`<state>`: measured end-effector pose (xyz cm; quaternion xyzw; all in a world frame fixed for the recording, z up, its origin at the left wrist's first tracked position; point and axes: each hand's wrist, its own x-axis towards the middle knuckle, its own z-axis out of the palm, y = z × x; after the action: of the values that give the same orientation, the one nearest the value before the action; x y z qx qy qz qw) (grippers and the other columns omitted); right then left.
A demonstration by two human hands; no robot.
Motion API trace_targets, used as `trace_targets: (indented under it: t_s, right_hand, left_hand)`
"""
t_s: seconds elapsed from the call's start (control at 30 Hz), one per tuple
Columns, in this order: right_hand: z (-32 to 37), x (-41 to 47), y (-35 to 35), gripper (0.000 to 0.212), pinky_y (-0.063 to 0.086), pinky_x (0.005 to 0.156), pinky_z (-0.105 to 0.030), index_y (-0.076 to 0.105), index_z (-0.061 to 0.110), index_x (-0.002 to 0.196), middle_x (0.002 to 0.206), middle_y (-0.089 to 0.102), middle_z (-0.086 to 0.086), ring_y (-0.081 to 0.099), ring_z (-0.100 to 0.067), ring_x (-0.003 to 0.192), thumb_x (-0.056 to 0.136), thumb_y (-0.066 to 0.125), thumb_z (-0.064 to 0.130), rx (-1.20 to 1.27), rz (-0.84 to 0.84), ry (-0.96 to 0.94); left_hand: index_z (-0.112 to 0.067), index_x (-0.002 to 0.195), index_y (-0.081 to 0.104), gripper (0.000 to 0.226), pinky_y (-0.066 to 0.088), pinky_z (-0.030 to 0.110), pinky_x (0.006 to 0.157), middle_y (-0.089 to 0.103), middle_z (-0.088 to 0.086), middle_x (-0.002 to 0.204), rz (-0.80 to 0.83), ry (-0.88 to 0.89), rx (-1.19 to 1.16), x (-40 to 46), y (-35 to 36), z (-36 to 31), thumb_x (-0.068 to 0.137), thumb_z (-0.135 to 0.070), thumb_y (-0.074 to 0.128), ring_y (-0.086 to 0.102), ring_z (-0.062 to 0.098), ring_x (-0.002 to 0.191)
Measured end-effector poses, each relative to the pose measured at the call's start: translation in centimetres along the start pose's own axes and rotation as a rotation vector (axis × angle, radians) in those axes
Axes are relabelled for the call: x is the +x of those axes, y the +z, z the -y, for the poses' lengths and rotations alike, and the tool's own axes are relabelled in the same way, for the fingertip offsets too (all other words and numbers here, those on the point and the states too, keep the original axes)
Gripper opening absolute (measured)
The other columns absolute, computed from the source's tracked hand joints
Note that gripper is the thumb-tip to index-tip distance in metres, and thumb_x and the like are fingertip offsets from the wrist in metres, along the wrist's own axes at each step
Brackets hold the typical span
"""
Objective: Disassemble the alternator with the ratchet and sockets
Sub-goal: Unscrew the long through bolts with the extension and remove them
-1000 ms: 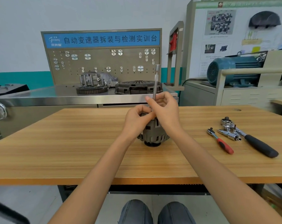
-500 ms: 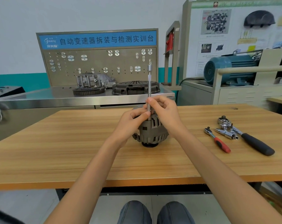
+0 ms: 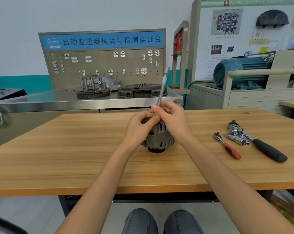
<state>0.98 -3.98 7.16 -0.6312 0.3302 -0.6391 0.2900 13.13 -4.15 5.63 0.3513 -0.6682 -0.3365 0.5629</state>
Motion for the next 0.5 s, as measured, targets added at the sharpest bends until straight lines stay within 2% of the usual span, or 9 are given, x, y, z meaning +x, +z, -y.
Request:
trace_targets:
  t_s: [0.13,0.27,0.33,0.43,0.5]
  right_hand:
    - [0.32,-0.05,-0.03,0.01,0.052,0.084,-0.022,0.069,0.025,0.09,0.086,0.072,0.004,0.066,-0.008,0.09,0.092,0.059,0.022,-0.041,0.029,-0.008]
    - [0.67,0.11,0.05,0.016,0.05,0.085,-0.02,0.069,0.025,0.096,0.086,0.068,0.009,0.063,-0.004,0.091,0.095,0.053,0.022,-0.088,0.103,-0.003]
    - [0.84,0.25,0.08,0.019,0.048,0.087,-0.02,0.068,0.024,0.1,0.088,0.067,0.01,0.061,-0.004,0.094,0.097,0.049,0.022,-0.098,0.129,0.025]
    - [0.82,0.29,0.02,0.023,0.045,0.097,-0.029,0.066,0.025,0.099,0.104,0.068,0.004,0.059,-0.011,0.108,0.1,0.043,0.021,-0.092,0.143,0.063]
    - [0.64,0.16,-0.06,0.022,0.043,0.1,-0.03,0.064,0.027,0.099,0.116,0.066,0.0,0.057,-0.012,0.114,0.1,0.043,0.023,-0.101,0.153,0.062]
  left_hand:
    - [-0.027,0.093,0.071,0.013,0.048,0.011,0.072,0.072,-0.017,0.096,0.059,0.001,-0.032,-0.02,-0.38,-0.02,0.094,-0.022,0.059,0.066,-0.001,0.092]
    - [-0.038,0.103,0.067,0.021,0.047,0.012,0.086,0.066,-0.03,0.103,0.112,0.0,-0.042,-0.09,-0.61,0.01,0.098,-0.023,0.053,0.059,-0.008,0.107]
    - [-0.039,0.102,0.066,0.023,0.045,0.011,0.088,0.063,-0.036,0.103,0.128,0.004,-0.045,-0.1,-0.65,0.04,0.098,-0.022,0.052,0.055,-0.014,0.107]
    - [-0.038,0.098,0.07,0.024,0.043,0.012,0.091,0.058,-0.032,0.115,0.131,0.001,-0.064,0.01,-0.8,0.17,0.097,-0.02,0.054,0.05,-0.015,0.113]
    - [-0.035,0.094,0.072,0.023,0.044,0.005,0.084,0.059,-0.035,0.108,0.129,0.008,-0.076,-0.1,-0.79,0.07,0.096,-0.019,0.055,0.05,-0.02,0.108]
